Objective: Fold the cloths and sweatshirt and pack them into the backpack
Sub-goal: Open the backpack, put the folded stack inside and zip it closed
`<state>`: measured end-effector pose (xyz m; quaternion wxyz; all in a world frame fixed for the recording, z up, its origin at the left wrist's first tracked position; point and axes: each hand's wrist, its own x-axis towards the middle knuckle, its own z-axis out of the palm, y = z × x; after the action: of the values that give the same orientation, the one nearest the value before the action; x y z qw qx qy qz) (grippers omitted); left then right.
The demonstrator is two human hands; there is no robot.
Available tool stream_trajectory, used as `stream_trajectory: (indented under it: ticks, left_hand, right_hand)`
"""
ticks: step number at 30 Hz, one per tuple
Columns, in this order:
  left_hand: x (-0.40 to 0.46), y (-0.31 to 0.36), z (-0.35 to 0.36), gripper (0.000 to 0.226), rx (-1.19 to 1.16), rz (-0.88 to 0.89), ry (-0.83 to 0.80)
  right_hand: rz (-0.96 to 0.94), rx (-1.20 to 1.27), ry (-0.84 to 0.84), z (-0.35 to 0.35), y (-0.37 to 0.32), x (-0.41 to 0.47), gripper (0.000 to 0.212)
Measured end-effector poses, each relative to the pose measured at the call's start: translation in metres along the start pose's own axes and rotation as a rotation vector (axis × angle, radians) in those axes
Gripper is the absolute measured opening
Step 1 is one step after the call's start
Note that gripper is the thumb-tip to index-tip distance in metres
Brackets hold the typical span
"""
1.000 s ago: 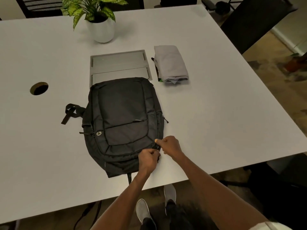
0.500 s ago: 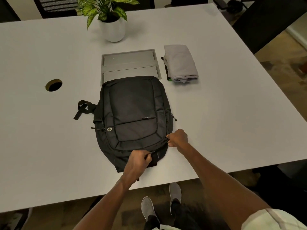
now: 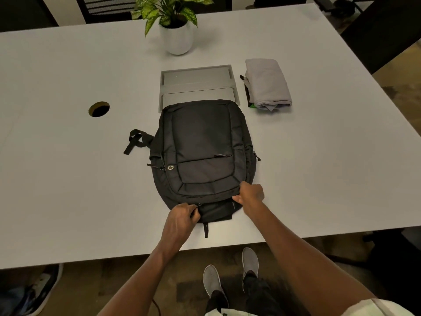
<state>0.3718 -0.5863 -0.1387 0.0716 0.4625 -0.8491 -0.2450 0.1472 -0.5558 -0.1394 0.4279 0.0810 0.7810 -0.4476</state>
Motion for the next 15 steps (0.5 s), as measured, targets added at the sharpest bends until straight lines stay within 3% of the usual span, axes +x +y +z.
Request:
stream_trajectory:
  ticks: [3, 7, 10, 15]
  left_hand:
    - [-0.001, 0.001, 0.003, 0.02, -0.04, 0.002, 0.014]
    - [0.0, -0.01, 0.003, 0.017, -0.064, 0.061, 0.04]
    - [0.005, -0.019, -0.001, 0.02, -0.097, 0.071, 0.044]
    - [0.012, -0.061, -0.022, 0.02, -0.092, 0.013, 0.099]
  right_hand:
    - [0.084, 0.189, -0.07, 0.027, 0.016, -0.033, 0.036]
    - [0.208, 0.304, -0.262, 0.051, 0.027, -0.069, 0.023]
    - [0.195, 0.302, -0.248, 0.053, 0.023, -0.073, 0.015]
    - [0.173, 0.271, -0.191, 0.056, 0.011, -0.079, 0.019]
